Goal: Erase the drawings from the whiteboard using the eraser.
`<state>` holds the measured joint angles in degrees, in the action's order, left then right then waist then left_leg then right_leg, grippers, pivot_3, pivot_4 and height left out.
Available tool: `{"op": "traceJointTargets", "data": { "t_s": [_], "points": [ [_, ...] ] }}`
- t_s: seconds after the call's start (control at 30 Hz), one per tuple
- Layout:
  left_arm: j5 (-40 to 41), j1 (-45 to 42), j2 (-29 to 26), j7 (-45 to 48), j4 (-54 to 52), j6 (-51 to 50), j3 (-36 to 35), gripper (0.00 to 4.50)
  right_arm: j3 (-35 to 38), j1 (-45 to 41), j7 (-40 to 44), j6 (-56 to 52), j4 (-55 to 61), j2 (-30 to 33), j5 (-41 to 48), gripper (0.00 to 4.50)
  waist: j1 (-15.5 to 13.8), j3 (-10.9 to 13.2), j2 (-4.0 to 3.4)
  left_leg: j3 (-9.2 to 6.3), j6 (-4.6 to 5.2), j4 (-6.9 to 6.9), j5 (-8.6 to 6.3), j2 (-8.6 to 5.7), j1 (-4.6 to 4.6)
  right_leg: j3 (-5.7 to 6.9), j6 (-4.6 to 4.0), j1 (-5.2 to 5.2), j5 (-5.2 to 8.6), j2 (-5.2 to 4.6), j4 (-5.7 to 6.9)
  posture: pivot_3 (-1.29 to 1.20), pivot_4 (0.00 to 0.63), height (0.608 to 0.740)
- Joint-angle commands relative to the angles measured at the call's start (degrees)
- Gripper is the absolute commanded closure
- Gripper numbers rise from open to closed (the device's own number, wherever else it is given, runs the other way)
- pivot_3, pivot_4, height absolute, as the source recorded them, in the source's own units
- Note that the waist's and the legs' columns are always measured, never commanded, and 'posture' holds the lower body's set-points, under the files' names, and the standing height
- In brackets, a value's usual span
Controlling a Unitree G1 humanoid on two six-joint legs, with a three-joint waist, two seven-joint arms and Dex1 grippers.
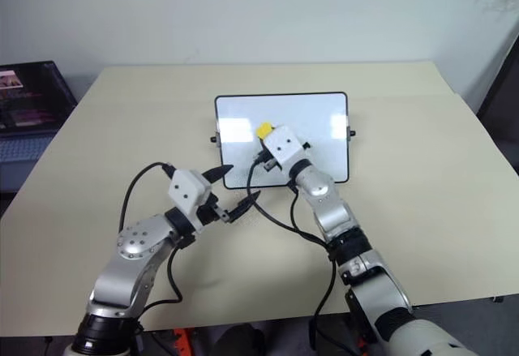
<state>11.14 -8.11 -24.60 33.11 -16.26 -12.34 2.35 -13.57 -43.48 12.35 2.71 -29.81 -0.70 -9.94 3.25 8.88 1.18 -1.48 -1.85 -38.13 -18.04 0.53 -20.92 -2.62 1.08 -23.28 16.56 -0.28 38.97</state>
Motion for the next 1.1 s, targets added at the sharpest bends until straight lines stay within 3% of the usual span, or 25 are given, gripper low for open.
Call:
{"op": "traceJointTargets", "data": {
  "t_s": [0.03, 0.43, 1.1],
  "points": [
    [-0.1, -0.1, -0.2, -0.3, -1.9, 0.7, -0.6, 0.00, -0.4, -1.7, -0.1, 2.7, -0.1, -0.7, -0.3, 3.26, 0.0, 0.0, 0.00, 0.00, 0.00, 0.00, 0.00, 0.00, 0.00, 0.00, 0.00, 0.00, 0.00, 0.00, 0.00, 0.00, 0.150, 0.740],
    [-0.2, 0.6, 0.0, -0.9, -2.6, 0.7, -0.5, 0.00, -6.9, 0.9, 2.4, -2.2, -1.5, 2.7, -7.5, 3.26, -0.1, 0.0, 0.00, -0.01, 0.00, 0.00, 0.00, 0.00, 0.00, 0.01, 0.00, 0.00, 0.00, 0.00, 0.00, 0.00, 0.150, 0.740],
    [-0.2, -1.8, 1.0, 0.1, 0.6, 2.1, 0.6, 0.00, -3.7, 6.8, 6.6, -5.4, 4.3, 13.7, -6.8, 3.26, -1.7, 0.0, 0.05, -0.09, 0.00, -0.22, 0.00, -0.04, 0.04, 0.06, 0.00, 0.14, 0.00, -0.01, 0.07, 0.00, 0.150, 0.740]
  ]
}}
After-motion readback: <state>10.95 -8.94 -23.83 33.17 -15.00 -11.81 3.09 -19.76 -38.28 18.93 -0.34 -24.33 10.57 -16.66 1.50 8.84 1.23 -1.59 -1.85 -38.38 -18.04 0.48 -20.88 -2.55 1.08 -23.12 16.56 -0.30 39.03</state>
